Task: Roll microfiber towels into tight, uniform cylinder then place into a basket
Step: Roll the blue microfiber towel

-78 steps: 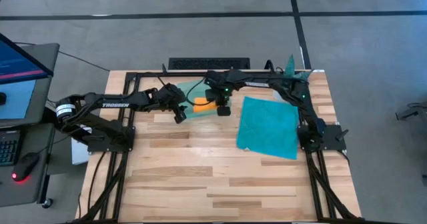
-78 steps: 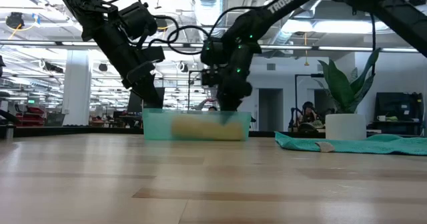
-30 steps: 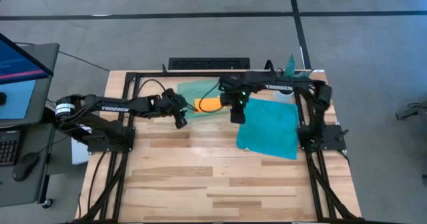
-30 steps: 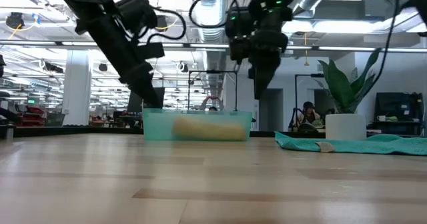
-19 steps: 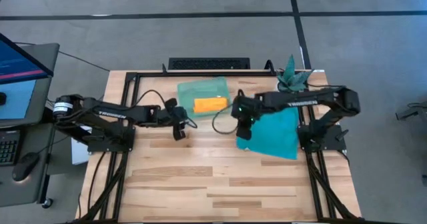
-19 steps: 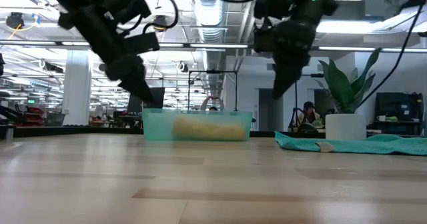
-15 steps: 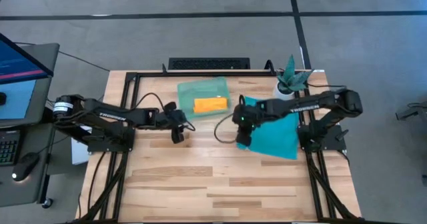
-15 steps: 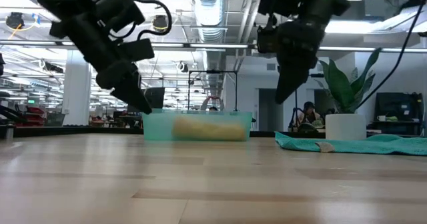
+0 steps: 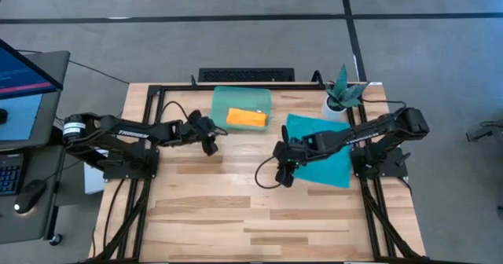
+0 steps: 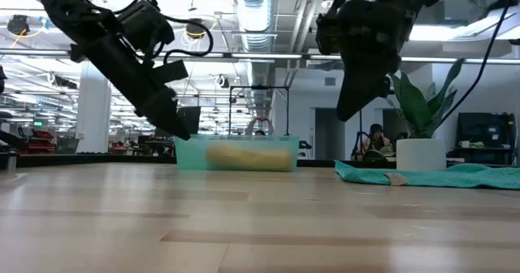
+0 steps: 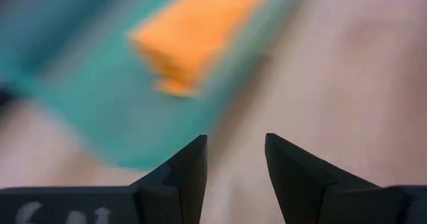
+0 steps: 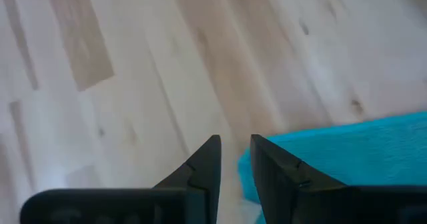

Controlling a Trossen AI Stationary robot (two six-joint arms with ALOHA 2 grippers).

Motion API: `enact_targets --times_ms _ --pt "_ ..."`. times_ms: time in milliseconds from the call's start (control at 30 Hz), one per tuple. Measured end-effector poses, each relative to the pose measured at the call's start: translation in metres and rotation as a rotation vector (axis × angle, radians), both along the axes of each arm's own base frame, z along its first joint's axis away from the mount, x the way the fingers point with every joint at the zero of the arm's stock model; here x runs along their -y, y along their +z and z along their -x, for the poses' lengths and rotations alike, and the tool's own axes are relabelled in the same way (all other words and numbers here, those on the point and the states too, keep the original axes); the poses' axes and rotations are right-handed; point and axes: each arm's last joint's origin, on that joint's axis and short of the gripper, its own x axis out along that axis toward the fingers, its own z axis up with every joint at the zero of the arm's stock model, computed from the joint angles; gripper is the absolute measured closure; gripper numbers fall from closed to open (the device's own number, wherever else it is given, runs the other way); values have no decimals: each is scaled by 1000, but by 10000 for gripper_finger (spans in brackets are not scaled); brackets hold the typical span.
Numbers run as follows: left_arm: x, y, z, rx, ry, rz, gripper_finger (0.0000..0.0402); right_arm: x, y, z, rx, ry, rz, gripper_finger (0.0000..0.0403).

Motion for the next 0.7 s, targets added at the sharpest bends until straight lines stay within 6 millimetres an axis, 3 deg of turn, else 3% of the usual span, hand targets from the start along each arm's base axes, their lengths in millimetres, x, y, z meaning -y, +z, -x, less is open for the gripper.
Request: enact_targets --times_ms 133,267,467,600,700 --pt "17 1 -5 47 -92 106 260 -12 1 0 27 1 24 301" --pt "37 13 -3 96 -74 38 260 -24 1 3 46 -6 121 301" --pt "63 59 1 251 -111 -32 260 -31 2 5 64 -21 223 301" --pt "79 94 9 402 -184 -7 260 -30 2 5 72 -42 216 301" --pt "93 108 14 485 -252 14 260 -31 2 5 79 -89 187 301"
